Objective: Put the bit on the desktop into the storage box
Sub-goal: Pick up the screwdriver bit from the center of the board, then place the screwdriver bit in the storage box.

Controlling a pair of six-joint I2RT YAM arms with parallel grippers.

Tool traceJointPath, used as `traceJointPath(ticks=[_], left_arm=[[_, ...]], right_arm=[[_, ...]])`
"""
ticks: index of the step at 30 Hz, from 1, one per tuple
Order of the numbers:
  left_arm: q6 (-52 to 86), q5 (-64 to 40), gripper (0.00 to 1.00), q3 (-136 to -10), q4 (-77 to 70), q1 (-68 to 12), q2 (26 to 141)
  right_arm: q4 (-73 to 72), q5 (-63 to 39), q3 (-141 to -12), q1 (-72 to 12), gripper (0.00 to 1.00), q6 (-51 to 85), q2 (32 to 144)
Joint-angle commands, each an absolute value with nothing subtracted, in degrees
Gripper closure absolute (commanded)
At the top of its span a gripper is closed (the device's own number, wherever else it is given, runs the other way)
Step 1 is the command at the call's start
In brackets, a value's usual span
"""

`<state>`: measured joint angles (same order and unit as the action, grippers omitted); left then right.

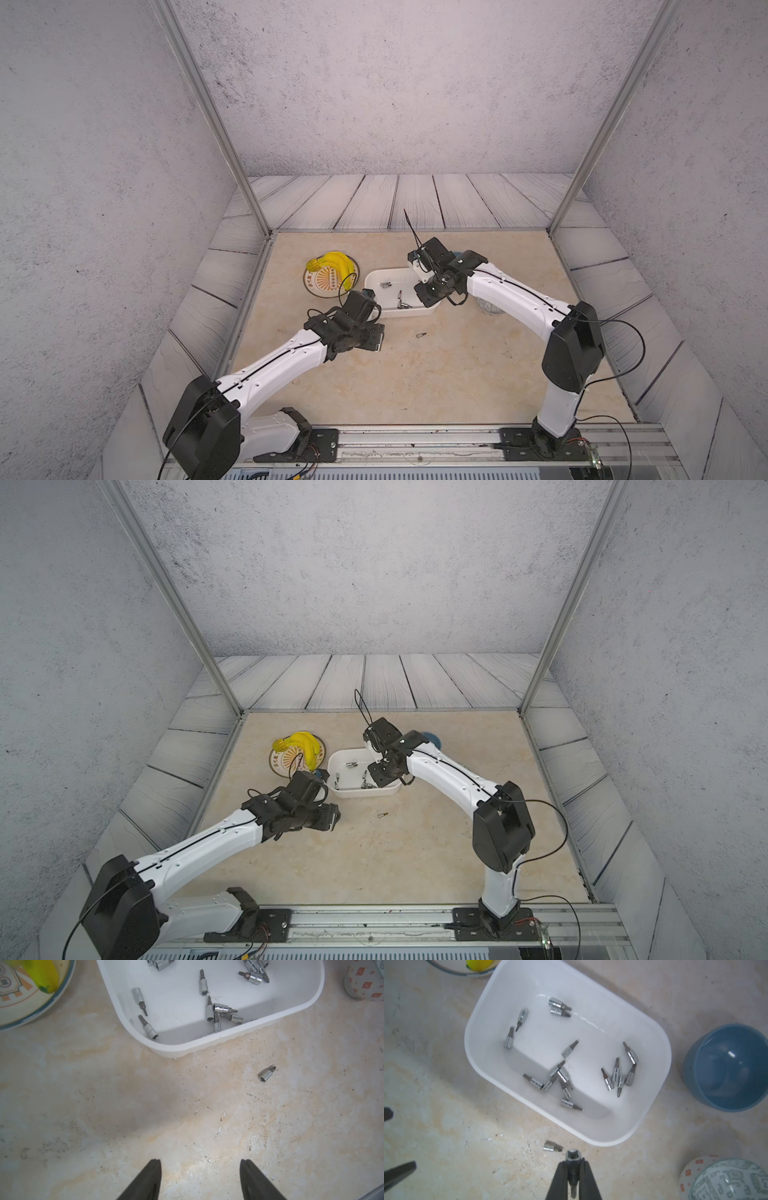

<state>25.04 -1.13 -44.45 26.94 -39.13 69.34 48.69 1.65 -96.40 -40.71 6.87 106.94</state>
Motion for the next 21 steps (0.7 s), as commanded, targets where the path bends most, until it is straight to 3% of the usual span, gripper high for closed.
traceJointPath(ticks=[1, 12, 21], left_arm=[[27.78, 1.74, 0.34, -41.54, 25.01, -39.96, 67.82], [29.84, 3.43, 0.34, -39.9, 26.61, -43.04, 67.28], [30.65, 3.47, 0.34, -40.27, 26.28, -44.16, 67.94]], right_arm=[[52.37, 0.44, -101.94, -40.0, 1.0, 5.1, 113.3], [53.87, -4.73, -118.32, -37.88, 1.0, 4.59, 129.9], [54.61, -4.97, -121.26, -37.62, 1.0, 4.97, 135.82]])
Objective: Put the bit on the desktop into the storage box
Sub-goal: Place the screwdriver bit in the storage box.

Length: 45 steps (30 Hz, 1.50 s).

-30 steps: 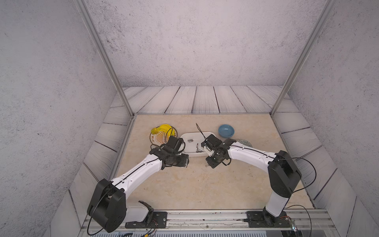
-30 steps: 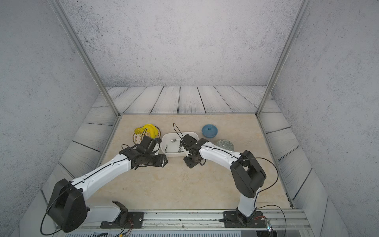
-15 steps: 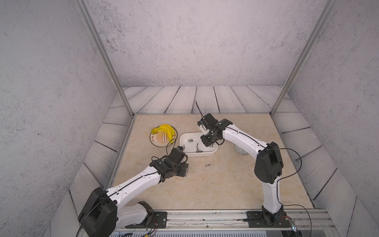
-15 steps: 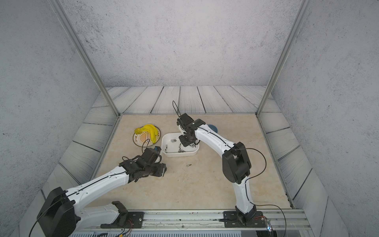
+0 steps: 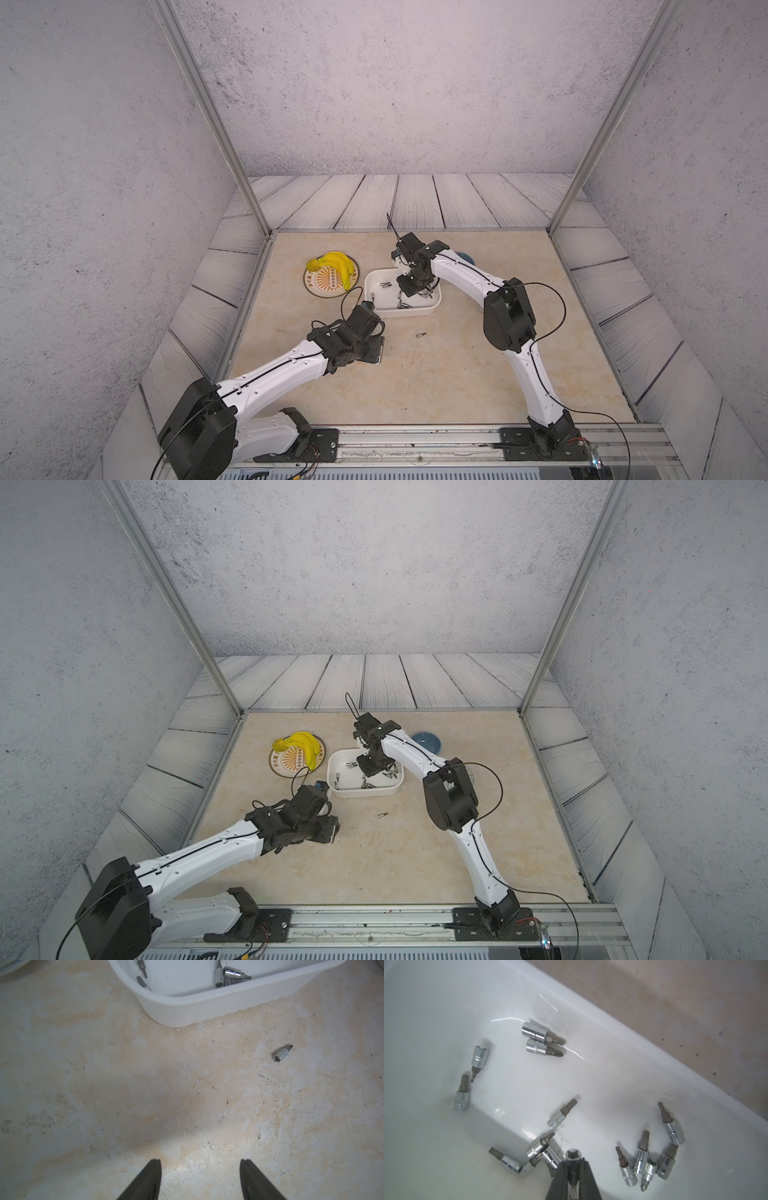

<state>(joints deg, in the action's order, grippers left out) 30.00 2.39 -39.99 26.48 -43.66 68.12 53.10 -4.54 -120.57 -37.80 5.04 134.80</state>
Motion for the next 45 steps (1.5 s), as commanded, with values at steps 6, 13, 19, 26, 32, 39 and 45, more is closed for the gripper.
traceJointPath(ticks=[6, 13, 19, 26, 32, 39, 45], left_arm=[[30.85, 3.69, 0.34, -40.52, 26.34, -44.54, 67.94], [30.58, 3.87, 0.35, -40.52, 26.24, -44.65, 68.82], [30.58, 3.89, 0.35, -40.69, 26.28, -44.65, 68.64], [30.58, 3.87, 0.35, -40.69, 26.02, -44.82, 68.82], [30.48, 3.87, 0.35, -41.02, 25.66, -45.16, 69.66], [29.16, 4.22, 0.35, -42.01, 23.41, -46.49, 72.8], [26.61, 3.54, 0.35, -44.18, 22.77, -46.75, 75.4]], right_arm=[[52.66, -3.6, -119.6, -37.59, 1.0, 5.45, 137.46], [53.04, -3.6, -120.61, -37.53, 1.0, 5.8, 140.64], [52.71, -3.9, -120.41, -37.44, 1.0, 6.07, 141.64], [52.65, -3.52, -120.06, -37.44, 0.85, 6.33, 141.11], [52.82, -3.36, -120.71, -37.44, 0.74, 6.33, 140.47], [52.65, -2.46, -120.76, -37.4, 0.64, 6.57, 138.63], [50.21, -2.89, -118.47, -37.01, 0.55, 8.25, 132.41]])
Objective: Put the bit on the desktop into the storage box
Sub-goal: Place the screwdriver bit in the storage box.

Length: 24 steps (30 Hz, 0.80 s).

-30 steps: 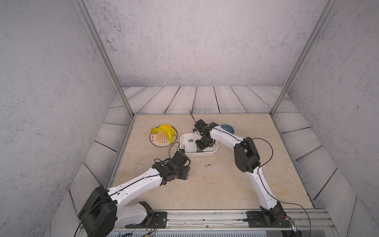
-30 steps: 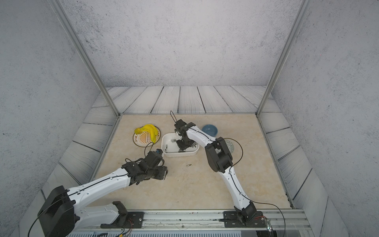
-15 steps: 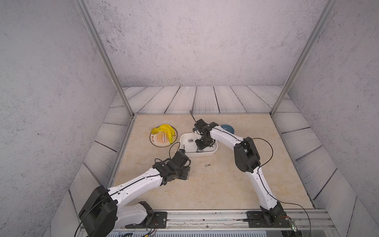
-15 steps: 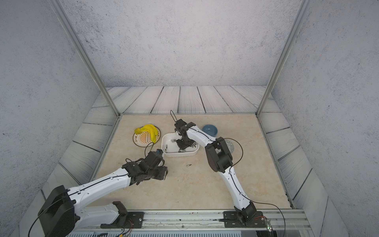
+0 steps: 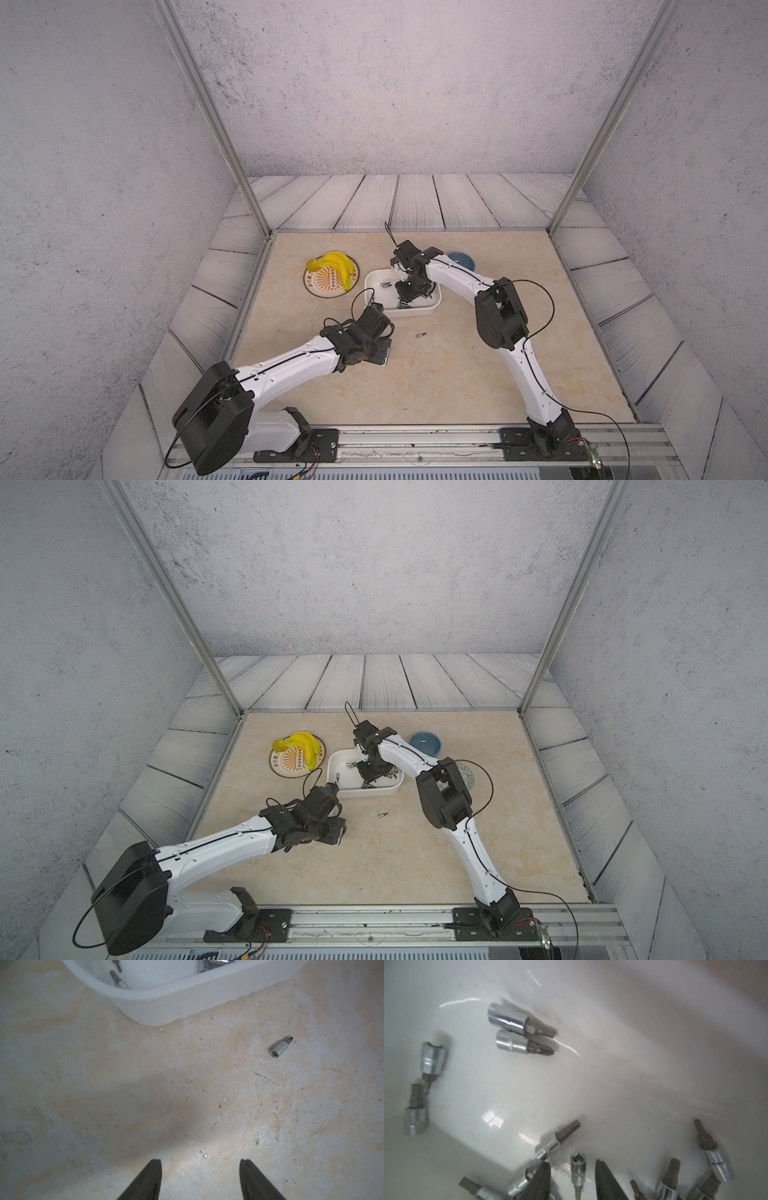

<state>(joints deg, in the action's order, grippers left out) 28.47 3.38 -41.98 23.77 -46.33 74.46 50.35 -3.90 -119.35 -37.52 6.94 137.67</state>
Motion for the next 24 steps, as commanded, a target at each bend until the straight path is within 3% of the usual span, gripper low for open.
traceJointPath(ticks=[1, 7, 15, 24], left_arm=[[26.25, 3.52, 0.35, -44.66, 22.86, -46.99, 75.92], [24.87, 3.8, 0.35, -46.03, 20.51, -49.4, 78.2], [14.94, -0.98, 0.35, -56.35, 20.66, -51.35, 89.64], [8.5, -4.54, 0.39, -69.42, 26.72, -51.35, 103.0]], right_arm=[[49.74, -2.69, -118.03, -36.82, 0.54, 8.34, 131.01], [49.78, 4.34, -114.91, -34.57, 0.46, 9.26, 122.84], [47.24, 2.6, -99.14, -25.42, 0.45, 11.0, 107.91], [47.37, 2.54, -89.51, -23.43, 0.44, 10.28, 98.44]])
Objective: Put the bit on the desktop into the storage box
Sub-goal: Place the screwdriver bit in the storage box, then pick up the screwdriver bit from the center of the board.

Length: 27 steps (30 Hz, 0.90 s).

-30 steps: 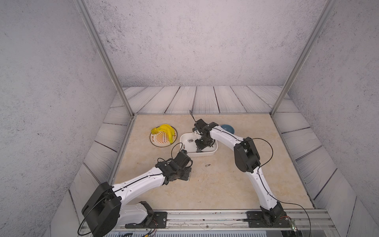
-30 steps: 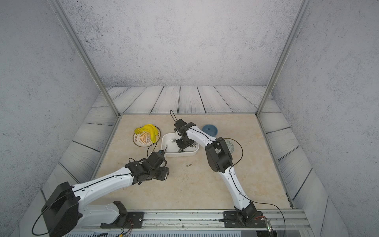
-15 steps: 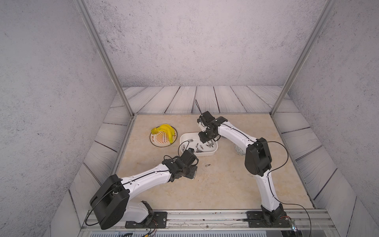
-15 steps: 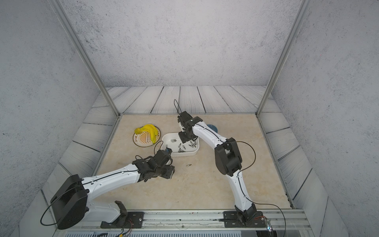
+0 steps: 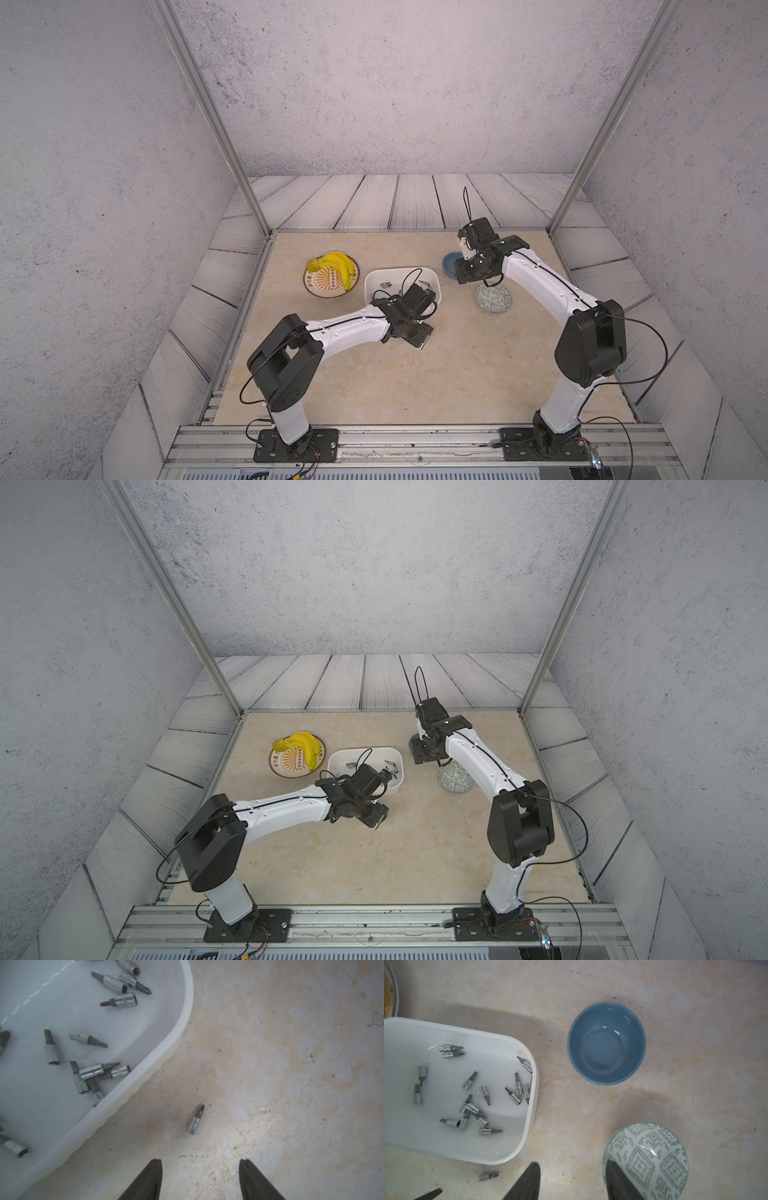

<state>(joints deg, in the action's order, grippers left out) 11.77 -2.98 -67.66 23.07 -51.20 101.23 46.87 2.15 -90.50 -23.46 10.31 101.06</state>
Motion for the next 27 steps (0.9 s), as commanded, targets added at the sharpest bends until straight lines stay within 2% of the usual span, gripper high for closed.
traceJointPath(ticks=[1, 5, 27], left_arm=[[8.39, -4.81, 0.42, -69.88, 26.85, -51.39, 103.8], [7.82, -4.8, 0.45, -71.95, 28.44, -51.4, 106.62], [5.12, -0.97, 0.46, -75.93, 28.04, -51.22, 113.33]], right_arm=[[47.46, 2.32, -89.06, -23.3, 0.44, 10.27, 97.9], [47.97, 2.03, -88.59, -23.2, 0.44, 10.37, 96.36], [49.45, 1.75, -89.1, -22.83, 0.44, 9.32, 94.31]])
